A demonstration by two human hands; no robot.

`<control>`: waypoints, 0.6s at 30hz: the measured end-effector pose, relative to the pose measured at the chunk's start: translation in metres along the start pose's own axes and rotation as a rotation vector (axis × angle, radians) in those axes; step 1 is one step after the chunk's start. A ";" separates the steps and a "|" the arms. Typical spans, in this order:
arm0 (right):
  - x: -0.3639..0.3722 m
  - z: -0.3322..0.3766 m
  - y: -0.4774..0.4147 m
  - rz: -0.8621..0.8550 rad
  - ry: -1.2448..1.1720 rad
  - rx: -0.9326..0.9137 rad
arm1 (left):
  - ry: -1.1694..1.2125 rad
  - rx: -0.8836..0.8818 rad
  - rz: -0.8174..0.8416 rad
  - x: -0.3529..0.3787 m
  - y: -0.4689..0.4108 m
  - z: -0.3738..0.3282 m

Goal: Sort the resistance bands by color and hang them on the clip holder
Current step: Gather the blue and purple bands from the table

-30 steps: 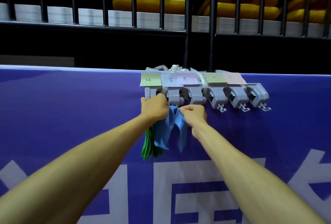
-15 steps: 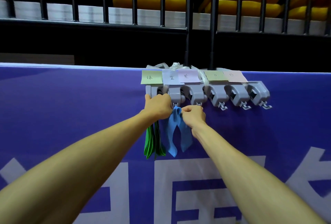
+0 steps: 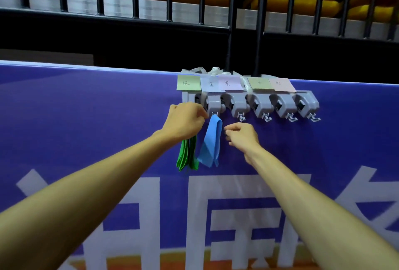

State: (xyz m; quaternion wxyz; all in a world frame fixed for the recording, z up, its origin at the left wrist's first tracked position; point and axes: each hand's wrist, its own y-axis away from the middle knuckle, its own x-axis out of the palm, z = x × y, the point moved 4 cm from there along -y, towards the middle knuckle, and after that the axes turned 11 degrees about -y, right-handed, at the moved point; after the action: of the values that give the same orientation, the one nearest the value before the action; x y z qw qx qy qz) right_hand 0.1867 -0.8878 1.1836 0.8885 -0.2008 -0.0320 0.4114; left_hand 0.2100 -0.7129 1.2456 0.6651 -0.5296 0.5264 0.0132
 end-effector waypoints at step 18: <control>0.077 -0.091 0.200 0.502 0.150 0.156 | 0.546 -0.351 0.416 0.055 0.251 0.091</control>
State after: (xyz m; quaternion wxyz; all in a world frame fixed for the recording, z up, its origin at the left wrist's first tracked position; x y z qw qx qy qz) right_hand 0.1138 -0.7448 1.0155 0.7715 -0.1632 0.1165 0.6039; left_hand 0.1523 -0.5674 1.0228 0.3829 -0.5013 0.7700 0.0963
